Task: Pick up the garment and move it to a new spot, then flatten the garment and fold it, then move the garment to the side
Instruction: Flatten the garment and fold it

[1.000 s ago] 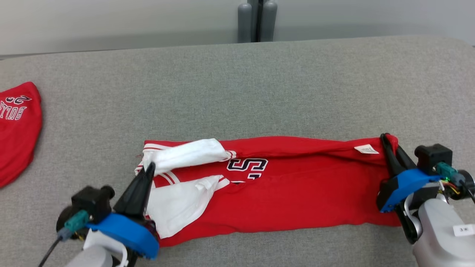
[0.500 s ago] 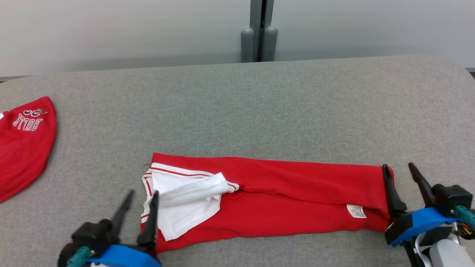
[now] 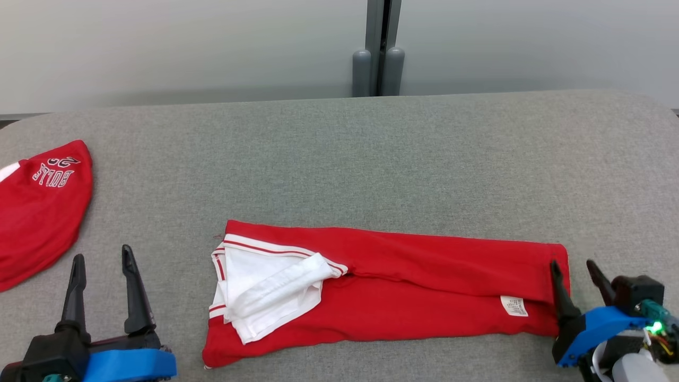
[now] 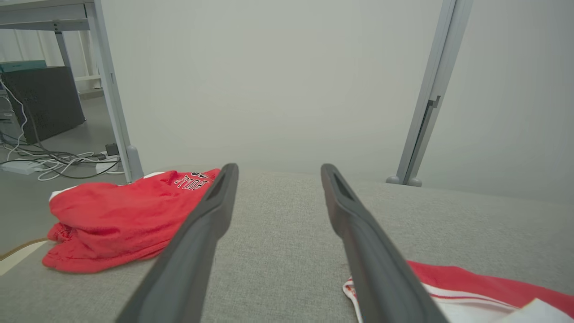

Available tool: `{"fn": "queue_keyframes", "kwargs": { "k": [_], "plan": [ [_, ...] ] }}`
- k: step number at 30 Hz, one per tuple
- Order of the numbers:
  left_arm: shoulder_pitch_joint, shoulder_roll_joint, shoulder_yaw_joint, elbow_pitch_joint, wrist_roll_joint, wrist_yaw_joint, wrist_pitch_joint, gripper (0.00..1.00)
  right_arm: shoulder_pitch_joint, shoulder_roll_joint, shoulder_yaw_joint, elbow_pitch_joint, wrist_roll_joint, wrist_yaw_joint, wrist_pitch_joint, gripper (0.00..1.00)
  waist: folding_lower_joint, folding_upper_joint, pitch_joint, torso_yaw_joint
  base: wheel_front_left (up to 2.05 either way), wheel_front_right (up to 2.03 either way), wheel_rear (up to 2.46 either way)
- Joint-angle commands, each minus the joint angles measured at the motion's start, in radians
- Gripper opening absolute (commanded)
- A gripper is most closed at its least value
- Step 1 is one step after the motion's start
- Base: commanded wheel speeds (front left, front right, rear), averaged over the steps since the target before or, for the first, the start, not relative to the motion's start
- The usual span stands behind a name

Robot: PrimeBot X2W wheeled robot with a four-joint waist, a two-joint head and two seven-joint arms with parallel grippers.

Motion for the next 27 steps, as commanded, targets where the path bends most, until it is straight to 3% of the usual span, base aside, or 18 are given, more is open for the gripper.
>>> {"fn": "queue_keyframes", "kwargs": {
  "k": [1, 4, 13, 14, 15, 16, 21, 27],
  "plan": [
    [0.006, -0.010, 0.023, 0.006, 0.022, -0.016, -0.003, 1.00, -0.011, 0.004, -0.010, 0.037, -0.011, 0.000, 0.006, 1.00, 0.0000, 0.0000, 0.001, 0.001, 0.00, 0.00, 0.00],
    [0.004, -0.039, 0.079, 0.037, 0.084, -0.054, -0.002, 1.00, -0.039, 0.019, -0.030, 0.142, -0.020, 0.000, 0.008, 1.00, 0.0000, 0.0000, 0.006, 0.001, 0.00, 0.00, 0.00],
    [-0.012, -0.071, 0.125, 0.066, 0.172, -0.095, -0.002, 1.00, -0.067, 0.062, 0.009, 0.296, 0.015, 0.000, 0.008, 1.00, 0.0000, 0.0000, 0.010, 0.004, 0.00, 0.00, 0.00],
    [-0.010, -0.072, 0.128, 0.071, 0.183, -0.098, -0.002, 1.00, -0.069, 0.071, 0.024, 0.308, 0.025, 0.002, 0.009, 0.45, 0.0000, 0.0000, 0.008, 0.003, 0.00, 0.00, 0.00],
    [-0.008, -0.075, 0.131, 0.074, 0.189, -0.101, -0.002, 1.00, -0.071, 0.077, 0.040, 0.316, 0.037, 0.002, 0.010, 0.09, 0.0000, 0.0000, 0.007, 0.003, 0.00, 0.00, 0.00],
    [-0.008, -0.077, 0.134, 0.077, 0.194, -0.103, -0.002, 1.00, -0.073, 0.077, 0.053, 0.325, 0.047, 0.002, 0.008, 0.00, 0.0000, 0.0000, 0.004, 0.002, 0.00, 0.00, 0.00],
    [0.007, -0.084, 0.142, 0.091, 0.216, -0.111, -0.002, 1.00, -0.089, 0.023, 0.065, 0.347, 0.090, -0.001, -0.005, 0.00, 0.0000, 0.0000, -0.014, -0.010, 0.00, 0.00, 0.00],
    [0.026, -0.082, 0.139, 0.107, 0.236, -0.126, -0.002, 1.00, -0.106, -0.075, 0.011, 0.345, 0.112, -0.001, -0.019, 0.00, 0.0000, 0.0000, -0.051, -0.026, 0.00, 0.00, 0.00]
  ]
}}
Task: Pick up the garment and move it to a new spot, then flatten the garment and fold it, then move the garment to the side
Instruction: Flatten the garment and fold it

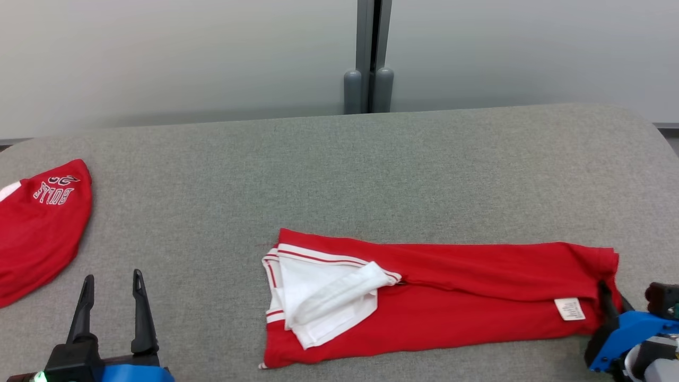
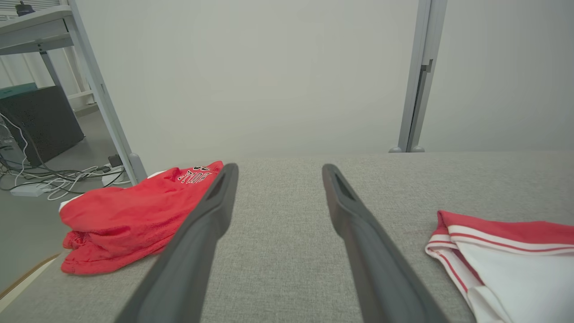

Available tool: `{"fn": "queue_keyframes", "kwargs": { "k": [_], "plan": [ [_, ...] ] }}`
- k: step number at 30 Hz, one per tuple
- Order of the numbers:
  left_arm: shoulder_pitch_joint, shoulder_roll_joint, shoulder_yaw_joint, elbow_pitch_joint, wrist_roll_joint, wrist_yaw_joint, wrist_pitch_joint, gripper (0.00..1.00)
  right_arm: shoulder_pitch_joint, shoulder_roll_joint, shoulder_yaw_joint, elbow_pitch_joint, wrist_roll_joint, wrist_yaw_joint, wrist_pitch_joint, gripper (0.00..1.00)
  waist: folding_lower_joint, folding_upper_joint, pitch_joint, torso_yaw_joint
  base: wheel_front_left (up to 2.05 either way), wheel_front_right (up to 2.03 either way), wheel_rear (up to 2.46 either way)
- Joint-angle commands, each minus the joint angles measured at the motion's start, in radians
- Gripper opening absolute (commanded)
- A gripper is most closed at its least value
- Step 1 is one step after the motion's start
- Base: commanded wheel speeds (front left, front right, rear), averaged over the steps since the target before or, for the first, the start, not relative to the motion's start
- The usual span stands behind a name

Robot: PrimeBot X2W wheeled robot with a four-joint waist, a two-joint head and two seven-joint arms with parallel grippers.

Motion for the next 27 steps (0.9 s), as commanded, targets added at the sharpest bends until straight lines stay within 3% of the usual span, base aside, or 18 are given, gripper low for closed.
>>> {"fn": "queue_keyframes", "kwargs": {
  "k": [1, 5, 10, 22, 27],
  "plan": [
    [0.015, 0.000, 0.001, 0.005, 0.003, -0.001, -0.002, 1.00, -0.002, -0.012, -0.006, 0.000, 0.007, -0.002, -0.007, 0.00, 0.0000, -0.0002, -0.010, -0.008, 0.00, 0.00, 0.00],
    [0.020, -0.006, 0.003, 0.012, 0.001, -0.003, -0.002, 1.00, 0.005, -0.062, -0.031, -0.011, -0.010, -0.001, -0.008, 0.00, 0.0000, -0.0002, -0.028, -0.016, 0.00, 0.00, 0.00],
    [0.044, -0.011, 0.002, 0.006, -0.005, -0.001, -0.002, 1.00, -0.006, -0.018, -0.002, -0.073, 0.062, -0.001, 0.011, 0.00, 0.0000, -0.0002, -0.041, -0.027, 0.00, 0.00, 0.00],
    [0.043, -0.022, 0.003, 0.014, -0.007, -0.004, -0.002, 1.00, 0.087, 0.127, 0.278, -0.421, 0.214, -0.001, 0.135, 0.00, 0.0000, -0.0002, -0.049, -0.021, 0.00, 0.00, 0.00],
    [0.026, -0.024, 0.000, 0.016, -0.006, -0.009, -0.002, 1.00, 0.088, 0.175, 0.400, -0.503, 0.240, -0.001, 0.178, 0.00, 0.0000, -0.0002, -0.043, -0.008, 0.00, 0.00, 0.00]
  ]
}}
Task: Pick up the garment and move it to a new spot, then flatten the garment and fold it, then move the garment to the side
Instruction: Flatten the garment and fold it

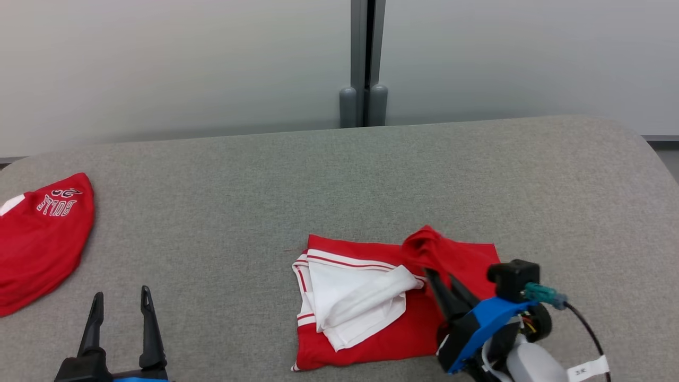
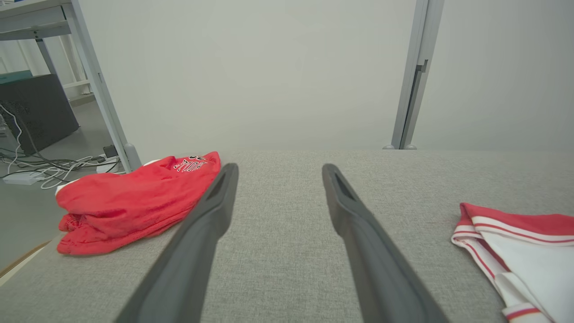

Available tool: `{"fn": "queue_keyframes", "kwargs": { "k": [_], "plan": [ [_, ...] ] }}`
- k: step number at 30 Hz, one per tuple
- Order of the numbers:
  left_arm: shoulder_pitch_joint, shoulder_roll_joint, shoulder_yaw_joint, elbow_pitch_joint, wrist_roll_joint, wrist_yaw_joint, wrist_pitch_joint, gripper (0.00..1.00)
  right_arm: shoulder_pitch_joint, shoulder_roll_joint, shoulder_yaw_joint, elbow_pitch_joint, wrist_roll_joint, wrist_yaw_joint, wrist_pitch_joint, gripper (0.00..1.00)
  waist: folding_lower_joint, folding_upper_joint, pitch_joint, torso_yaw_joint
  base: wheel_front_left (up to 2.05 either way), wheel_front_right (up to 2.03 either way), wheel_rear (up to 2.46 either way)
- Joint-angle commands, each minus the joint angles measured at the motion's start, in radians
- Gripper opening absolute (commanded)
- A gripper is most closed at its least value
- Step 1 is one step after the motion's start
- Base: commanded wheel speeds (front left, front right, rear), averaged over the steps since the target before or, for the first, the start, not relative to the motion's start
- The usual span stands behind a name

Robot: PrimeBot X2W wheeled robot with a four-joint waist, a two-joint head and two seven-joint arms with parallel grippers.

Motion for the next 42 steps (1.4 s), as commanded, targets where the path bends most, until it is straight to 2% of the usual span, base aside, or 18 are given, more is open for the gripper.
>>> {"fn": "queue_keyframes", "kwargs": {
  "k": [1, 8, 17, 18, 19, 24, 29, 32, 33, 36, 40, 42],
  "plan": [
    [-0.017, -0.001, -0.005, 0.002, 0.005, -0.005, -0.002, 1.00, -0.004, 0.014, 0.041, -0.016, 0.009, 0.000, 0.011, 0.00, -0.0001, -0.0002, 0.003, 0.009, 0.00, 0.00, 0.00],
    [-0.041, -0.004, -0.011, 0.009, 0.002, -0.015, -0.002, 1.00, -0.069, 0.040, 0.177, -0.025, 0.077, 0.000, -0.008, 0.00, -0.0001, -0.0002, 0.028, 0.038, 0.00, 0.00, 0.00],
    [-0.065, -0.006, -0.016, 0.020, -0.005, -0.017, -0.002, 1.00, -0.168, 0.039, 0.346, 0.051, 0.218, 0.000, -0.095, 0.00, -0.0001, -0.0002, 0.051, 0.063, 0.00, 0.00, 0.00],
    [-0.066, -0.007, -0.017, 0.022, -0.004, -0.018, -0.002, 1.00, -0.178, 0.039, 0.360, 0.071, 0.217, 0.000, -0.101, 0.67, -0.0001, -0.0002, 0.053, 0.063, 0.00, 0.00, 0.00],
    [-0.067, -0.007, -0.019, 0.021, -0.003, -0.017, -0.002, 1.00, -0.183, 0.039, 0.377, 0.088, 0.227, 0.000, -0.102, 1.00, -0.0001, -0.0002, 0.054, 0.063, 0.00, 0.00, 0.00],
    [-0.061, -0.007, -0.017, 0.019, -0.003, -0.012, -0.002, 1.00, -0.220, 0.038, 0.389, 0.158, 0.215, 0.000, -0.149, 1.00, -0.0001, -0.0002, 0.049, 0.052, 0.00, 0.00, 0.00],
    [-0.047, -0.007, -0.003, 0.014, 0.002, -0.007, -0.002, 1.00, -0.227, 0.038, 0.270, 0.200, 0.116, 0.000, -0.179, 1.00, -0.0001, -0.0002, 0.027, 0.023, 0.00, 0.00, 0.00],
    [-0.036, -0.007, 0.000, 0.006, 0.007, -0.006, -0.002, 1.00, -0.180, 0.008, 0.140, 0.127, 0.009, 0.000, -0.179, 1.00, -0.0001, -0.0002, 0.014, 0.005, 0.00, 0.00, 0.00],
    [-0.036, -0.007, 0.000, 0.006, 0.007, -0.006, -0.002, 1.00, -0.180, 0.008, 0.140, 0.127, 0.009, 0.000, -0.179, 1.00, -0.0001, -0.0002, 0.014, 0.005, 0.00, 0.00, 0.00],
    [-0.030, -0.007, 0.003, 0.006, 0.008, -0.002, -0.002, 1.00, -0.103, -0.021, 0.017, 0.020, -0.103, 0.000, -0.179, 1.00, -0.0001, -0.0002, 0.004, -0.011, 0.00, 0.00, 0.00],
    [-0.022, -0.008, -0.003, 0.008, 0.017, 0.006, -0.002, 1.00, 0.010, -0.023, -0.151, -0.095, -0.197, 0.000, -0.179, 1.00, -0.0001, -0.0002, -0.009, -0.024, 0.00, 0.00, 0.00],
    [-0.020, -0.008, -0.006, 0.012, 0.017, 0.008, -0.002, 1.00, 0.063, -0.018, -0.203, -0.136, -0.244, 0.000, -0.179, 1.00, -0.0001, -0.0002, -0.014, -0.027, 0.00, 0.00, 0.00]
  ]
}}
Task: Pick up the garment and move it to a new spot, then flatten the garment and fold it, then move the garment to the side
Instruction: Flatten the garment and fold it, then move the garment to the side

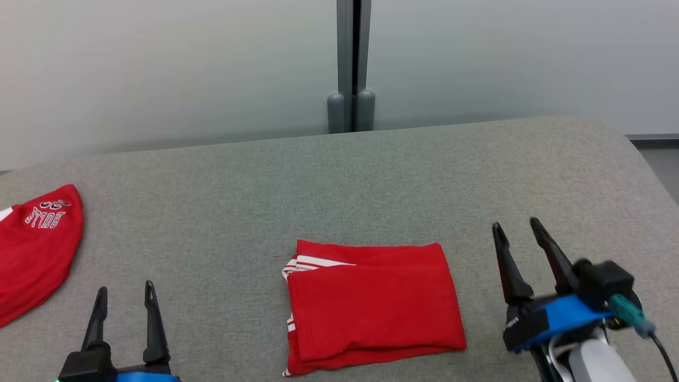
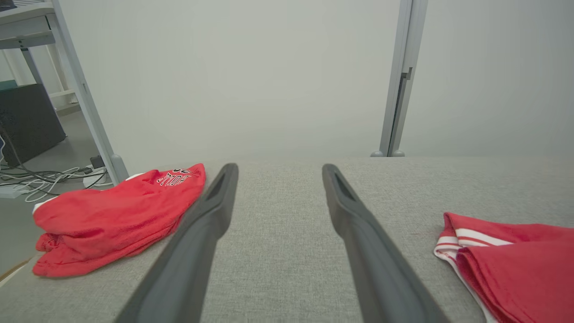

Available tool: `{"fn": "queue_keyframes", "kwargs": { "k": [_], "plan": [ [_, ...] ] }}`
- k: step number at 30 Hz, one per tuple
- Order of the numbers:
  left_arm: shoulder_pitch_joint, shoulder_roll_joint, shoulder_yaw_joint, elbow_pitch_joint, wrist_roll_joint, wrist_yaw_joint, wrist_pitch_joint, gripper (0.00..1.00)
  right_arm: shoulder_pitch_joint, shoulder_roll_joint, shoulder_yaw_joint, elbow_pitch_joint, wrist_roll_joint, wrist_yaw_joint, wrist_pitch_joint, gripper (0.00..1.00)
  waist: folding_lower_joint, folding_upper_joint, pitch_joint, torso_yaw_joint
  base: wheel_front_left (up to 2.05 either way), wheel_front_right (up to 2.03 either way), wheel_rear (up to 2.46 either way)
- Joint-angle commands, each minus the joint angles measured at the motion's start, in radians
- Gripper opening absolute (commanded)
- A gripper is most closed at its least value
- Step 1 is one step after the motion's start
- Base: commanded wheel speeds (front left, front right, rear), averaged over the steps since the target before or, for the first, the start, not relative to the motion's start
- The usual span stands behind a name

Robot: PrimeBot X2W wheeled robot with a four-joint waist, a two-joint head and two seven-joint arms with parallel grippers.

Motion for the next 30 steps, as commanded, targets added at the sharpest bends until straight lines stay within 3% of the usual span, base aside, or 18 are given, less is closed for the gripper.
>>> {"fn": "queue_keyframes", "kwargs": {
  "k": [1, 8, 14, 30],
  "plan": [
    [0.008, -0.001, -0.001, 0.004, 0.003, 0.005, -0.002, 1.00, 0.042, 0.010, -0.024, -0.023, -0.022, 0.000, -0.003, 1.00, 0.0001, 0.0001, -0.007, -0.005, 0.00, 0.00, 0.00],
    [0.027, 0.006, 0.001, 0.011, 0.003, -0.002, -0.002, 1.00, 0.171, 0.044, -0.088, -0.098, -0.095, 0.000, -0.003, 1.00, 0.0001, 0.0001, -0.024, 0.003, 0.00, 0.00, 0.00],
    [0.028, 0.013, 0.003, 0.040, -0.005, -0.009, -0.002, 1.00, 0.236, 0.059, -0.083, -0.113, -0.134, 0.000, -0.003, 1.00, 0.0001, 0.0001, -0.045, 0.026, 0.00, 0.00, 0.00],
    [-0.018, 0.034, -0.060, 0.096, -0.055, -0.059, 0.014, 1.00, 0.226, 0.061, -0.052, -0.095, -0.137, 0.000, 0.023, 1.00, 0.0001, 0.0001, -0.069, 0.061, 0.00, 0.00, 0.00]
  ]
}}
